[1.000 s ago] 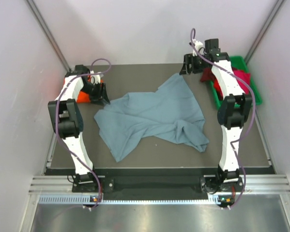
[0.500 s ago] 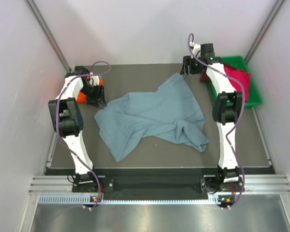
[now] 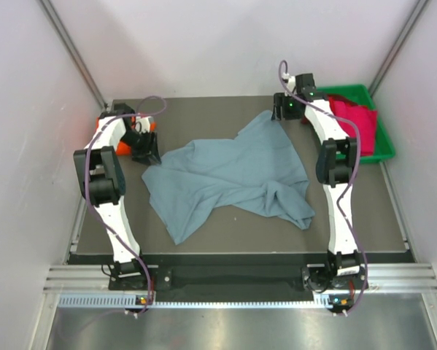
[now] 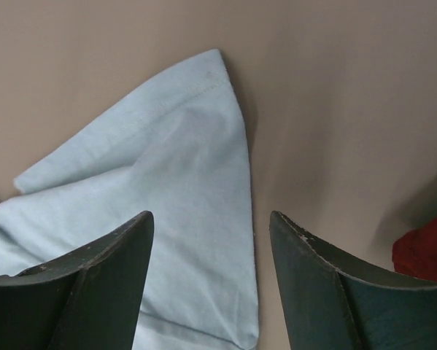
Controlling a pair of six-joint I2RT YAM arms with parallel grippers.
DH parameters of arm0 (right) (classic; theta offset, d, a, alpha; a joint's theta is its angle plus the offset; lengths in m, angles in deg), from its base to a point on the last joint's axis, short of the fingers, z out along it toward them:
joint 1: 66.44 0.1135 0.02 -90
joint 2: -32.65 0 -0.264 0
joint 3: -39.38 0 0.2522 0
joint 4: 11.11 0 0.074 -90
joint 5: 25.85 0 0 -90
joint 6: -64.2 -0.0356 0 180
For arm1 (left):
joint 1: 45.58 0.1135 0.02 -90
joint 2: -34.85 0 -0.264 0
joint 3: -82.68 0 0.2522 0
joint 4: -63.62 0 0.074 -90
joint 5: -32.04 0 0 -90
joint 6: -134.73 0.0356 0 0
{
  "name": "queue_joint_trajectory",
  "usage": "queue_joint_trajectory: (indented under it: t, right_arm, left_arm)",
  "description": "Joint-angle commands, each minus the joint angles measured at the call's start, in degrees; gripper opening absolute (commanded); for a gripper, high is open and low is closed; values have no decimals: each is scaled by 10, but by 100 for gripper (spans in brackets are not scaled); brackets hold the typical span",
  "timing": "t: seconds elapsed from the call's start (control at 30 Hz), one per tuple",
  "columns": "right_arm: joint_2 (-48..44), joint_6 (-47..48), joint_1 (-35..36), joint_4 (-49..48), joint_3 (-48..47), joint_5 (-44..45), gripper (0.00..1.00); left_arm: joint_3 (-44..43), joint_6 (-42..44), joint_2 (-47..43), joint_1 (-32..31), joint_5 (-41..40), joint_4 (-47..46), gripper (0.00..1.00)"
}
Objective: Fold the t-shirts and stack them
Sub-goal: Flatten the tshirt out
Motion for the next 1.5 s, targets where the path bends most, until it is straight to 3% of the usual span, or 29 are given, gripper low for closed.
queue_joint_trajectory:
  t: [0.0, 0.37, 0.4, 0.6, 0.63, 0.87, 0.9, 0.93, 1.03, 1.23, 1.3, 1.4, 1.43, 1.47]
  right_arm:
    - [21, -8, 25, -11, -17, 51, 64]
    - [46, -10, 48, 12, -32, 78, 57]
    - [46, -12, 47, 13, -32, 79, 55]
    - [46, -18, 48, 13, -26, 82, 17]
    - [44, -18, 47, 14, -25, 89, 3]
    - [28, -7, 29, 21, -12, 125, 0]
    - [25, -1, 27, 23, -9, 132, 5]
    - [20, 3, 24, 30, -1, 130, 34]
    - [1, 6, 19, 43, 19, 129, 65]
    - [-37, 22, 17, 59, 64, 119, 65]
    - [-38, 27, 17, 64, 76, 113, 62]
    - [-34, 32, 17, 72, 86, 97, 38]
    - [-34, 32, 17, 73, 88, 94, 23]
    - [-34, 32, 17, 73, 90, 94, 15]
  left_arm:
    - [10, -1, -22, -4, 15, 0, 55]
    - [51, -8, -74, -27, 27, -3, 55]
    - [55, -8, -77, -27, 25, -5, 55]
    - [78, -5, -87, -26, 16, -8, 53]
    - [78, -6, -86, -26, 8, -10, 53]
    - [55, -9, -69, -12, -22, -12, 53]
    - [54, -10, -67, -11, -22, -12, 54]
    - [54, -14, -67, -11, -22, -12, 54]
    - [53, -15, -64, -10, -21, -15, 55]
    - [35, -22, -56, -11, -7, -17, 55]
    - [30, -23, -56, -11, -1, -17, 55]
    - [28, -23, -56, -11, 0, -17, 55]
    - [28, -23, -56, -11, 0, -17, 55]
    - [30, -23, -56, -11, 1, -16, 55]
